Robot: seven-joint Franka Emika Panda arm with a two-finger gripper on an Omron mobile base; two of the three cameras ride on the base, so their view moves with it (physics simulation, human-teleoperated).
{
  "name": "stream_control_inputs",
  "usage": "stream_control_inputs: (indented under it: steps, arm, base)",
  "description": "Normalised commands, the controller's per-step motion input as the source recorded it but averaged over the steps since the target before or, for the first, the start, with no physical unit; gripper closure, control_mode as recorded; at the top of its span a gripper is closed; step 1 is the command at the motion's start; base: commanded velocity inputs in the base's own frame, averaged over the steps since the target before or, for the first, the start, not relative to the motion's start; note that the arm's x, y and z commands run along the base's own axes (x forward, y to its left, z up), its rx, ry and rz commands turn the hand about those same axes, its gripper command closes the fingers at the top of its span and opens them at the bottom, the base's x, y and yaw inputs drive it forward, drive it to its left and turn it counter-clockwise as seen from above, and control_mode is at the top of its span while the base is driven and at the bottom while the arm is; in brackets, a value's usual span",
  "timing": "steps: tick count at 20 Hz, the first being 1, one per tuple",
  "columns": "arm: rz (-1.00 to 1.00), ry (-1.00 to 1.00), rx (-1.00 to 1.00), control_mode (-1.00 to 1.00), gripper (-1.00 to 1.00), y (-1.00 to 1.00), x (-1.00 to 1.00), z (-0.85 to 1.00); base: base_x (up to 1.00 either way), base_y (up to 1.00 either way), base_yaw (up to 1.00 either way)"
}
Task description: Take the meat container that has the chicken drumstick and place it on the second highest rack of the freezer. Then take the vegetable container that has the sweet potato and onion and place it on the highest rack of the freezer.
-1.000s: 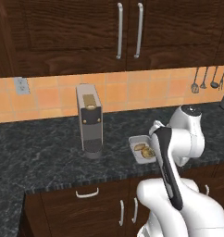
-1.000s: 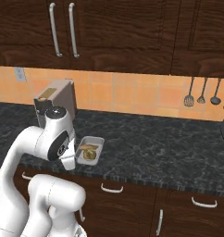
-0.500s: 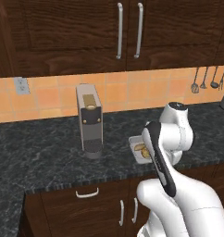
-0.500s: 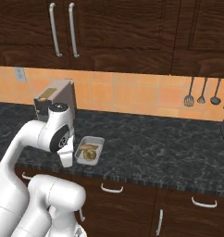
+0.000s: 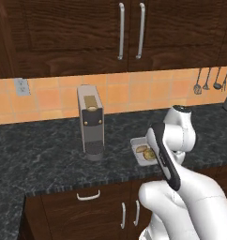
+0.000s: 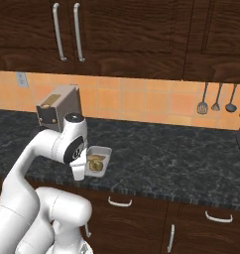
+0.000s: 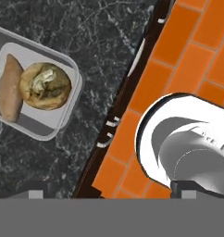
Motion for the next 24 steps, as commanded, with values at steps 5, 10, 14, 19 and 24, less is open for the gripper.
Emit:
stream_control_inputs:
  steps: [5,10,14,19,24]
  arm:
    - [0.00,0.00,0.00,-1.00,-1.00,0.00,0.16,-0.23]
    - [0.00,0.00,0.00,-1.00,-1.00,0.00,0.24,-0.26]
    - [0.00,0.01,0.00,-1.00,-1.00,0.04,0.31,-0.19]
    - [0.00,0.02,0.00,-1.00,-1.00,0.05,0.38,-0.17]
    - [0.00,0.02,0.00,-1.00,-1.00,0.00,0.28,-0.14]
  base:
    - [0.00,0.00,0.00]
    - [0.00,0.00,0.00]
    - [0.00,0.00,0.00]
    - [0.00,0.00,0.00]
    - [0.00,0.00,0.00]
